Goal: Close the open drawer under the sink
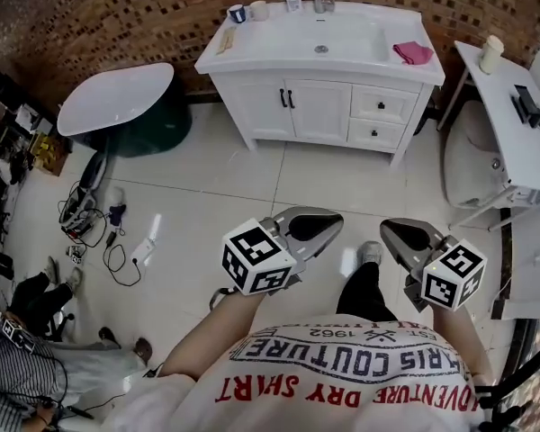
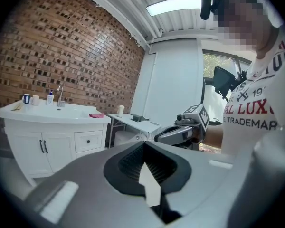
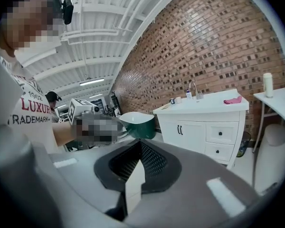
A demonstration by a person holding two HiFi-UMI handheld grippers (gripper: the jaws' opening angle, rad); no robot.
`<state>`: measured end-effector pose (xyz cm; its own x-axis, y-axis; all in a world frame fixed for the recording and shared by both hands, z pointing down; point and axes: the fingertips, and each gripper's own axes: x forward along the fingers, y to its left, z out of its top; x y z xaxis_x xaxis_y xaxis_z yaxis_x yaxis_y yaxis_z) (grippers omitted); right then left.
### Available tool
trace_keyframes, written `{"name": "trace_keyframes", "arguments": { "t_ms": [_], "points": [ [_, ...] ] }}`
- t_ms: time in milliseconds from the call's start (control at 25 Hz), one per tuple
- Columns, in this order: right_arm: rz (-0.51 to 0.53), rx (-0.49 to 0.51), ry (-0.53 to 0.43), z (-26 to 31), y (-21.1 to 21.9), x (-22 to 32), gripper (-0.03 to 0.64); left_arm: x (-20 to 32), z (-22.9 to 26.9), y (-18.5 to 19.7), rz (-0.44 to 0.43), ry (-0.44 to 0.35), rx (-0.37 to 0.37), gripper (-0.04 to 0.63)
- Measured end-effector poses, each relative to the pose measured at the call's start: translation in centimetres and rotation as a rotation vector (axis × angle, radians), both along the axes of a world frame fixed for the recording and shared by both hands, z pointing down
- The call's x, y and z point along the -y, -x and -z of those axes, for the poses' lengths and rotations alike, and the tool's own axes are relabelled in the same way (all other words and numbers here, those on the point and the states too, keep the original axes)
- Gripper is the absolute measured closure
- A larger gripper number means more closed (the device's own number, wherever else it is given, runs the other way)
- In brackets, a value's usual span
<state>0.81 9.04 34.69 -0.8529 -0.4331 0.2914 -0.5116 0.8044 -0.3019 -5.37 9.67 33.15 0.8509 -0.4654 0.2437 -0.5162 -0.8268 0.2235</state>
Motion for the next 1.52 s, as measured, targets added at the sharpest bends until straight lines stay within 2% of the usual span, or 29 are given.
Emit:
{"name": "trace_keyframes", "arguments": {
  "t_ms": [200, 360, 920, 1520],
  "points": [
    [-0.016, 0.019, -0.017, 2.5, 0.8, -5.6, 0.611, -6.1, 2.2, 0.6, -0.012, -0.021, -0.008, 0.612],
    [-0.025, 0.016, -0.024, 3.8, 0.5, -7.9, 0.611, -8.7, 3.6, 0.2, -0.016, -0.038, -0.018, 0.612],
    [-0.032, 0.012, -0.002, 3.5, -2.0, -10.3, 0.611, -10.9, 3.2, -2.9, -0.032, -0.020, -0.007, 0.612],
    [-0.003, 0.012, -0.041, 4.7, -0.8, -13.7, 0.611, -13.7, 3.8, -2.4, -0.028, -0.025, 0.000, 0.612]
  ]
}}
